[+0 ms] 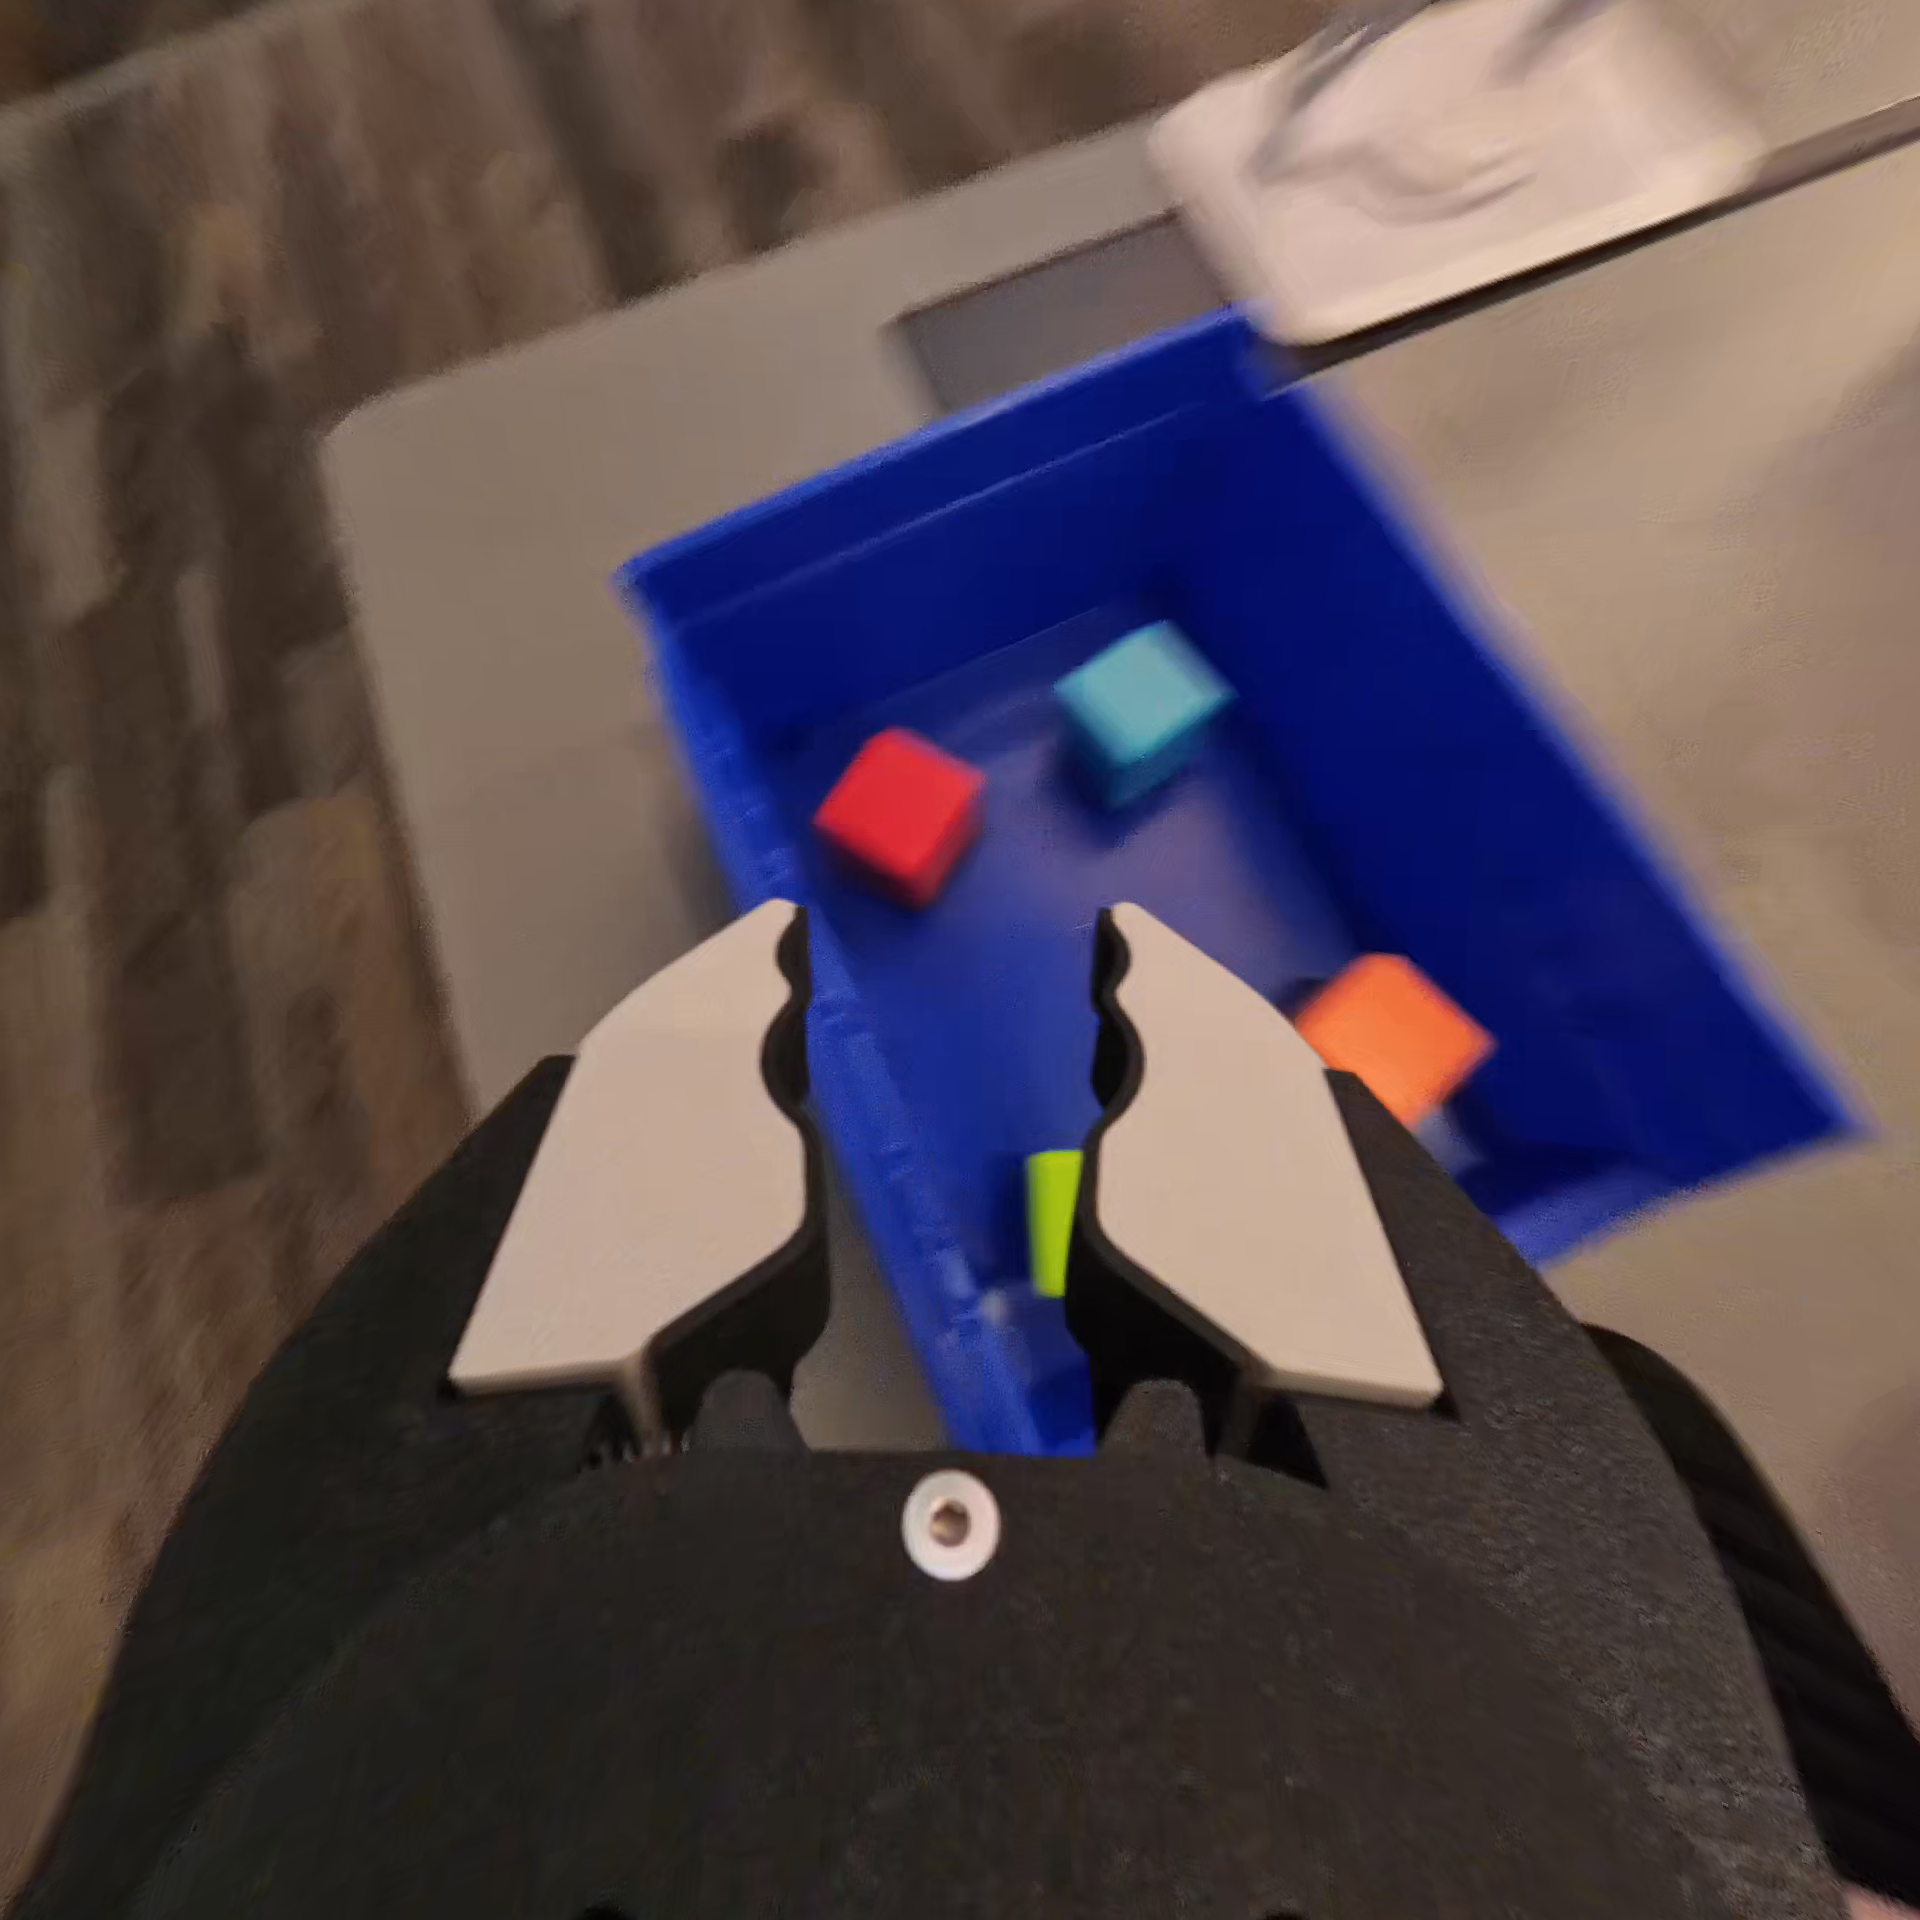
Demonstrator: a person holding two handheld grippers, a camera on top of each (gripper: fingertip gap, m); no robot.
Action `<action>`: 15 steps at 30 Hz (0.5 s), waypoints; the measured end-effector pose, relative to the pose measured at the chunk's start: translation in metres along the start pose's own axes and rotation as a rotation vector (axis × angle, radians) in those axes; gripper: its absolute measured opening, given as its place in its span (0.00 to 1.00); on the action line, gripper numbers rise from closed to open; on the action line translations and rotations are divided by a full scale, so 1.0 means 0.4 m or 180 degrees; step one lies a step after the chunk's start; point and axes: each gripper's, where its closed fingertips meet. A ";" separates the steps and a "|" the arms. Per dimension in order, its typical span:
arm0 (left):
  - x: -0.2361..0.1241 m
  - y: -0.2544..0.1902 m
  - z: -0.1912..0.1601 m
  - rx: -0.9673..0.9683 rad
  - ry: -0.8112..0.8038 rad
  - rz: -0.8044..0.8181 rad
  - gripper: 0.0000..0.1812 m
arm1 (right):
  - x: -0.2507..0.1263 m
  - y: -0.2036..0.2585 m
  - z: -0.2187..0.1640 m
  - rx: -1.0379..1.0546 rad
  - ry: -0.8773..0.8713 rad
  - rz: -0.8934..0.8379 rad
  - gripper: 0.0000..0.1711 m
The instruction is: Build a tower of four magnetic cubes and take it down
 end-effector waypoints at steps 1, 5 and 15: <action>-0.022 -0.059 0.030 0.0150 -0.0262 -0.0313 0.34 | 0.001 -0.001 0.000 -0.0003 0.0002 -0.0004 0.25; -0.021 -0.230 0.024 0.1125 -0.0325 -0.1058 0.25 | 0.009 -0.002 -0.008 -0.0015 0.0063 -0.0003 0.25; 0.122 -0.390 -0.092 0.1754 0.1041 -0.1686 0.29 | 0.015 -0.023 -0.025 0.0056 0.0157 0.0018 0.25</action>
Point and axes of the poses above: each gripper's, where its closed fingertips meet, x out along the fingers, z out of its top, y = z × x across the jaws, and after that the axes turned 11 degrees about x, right-handed
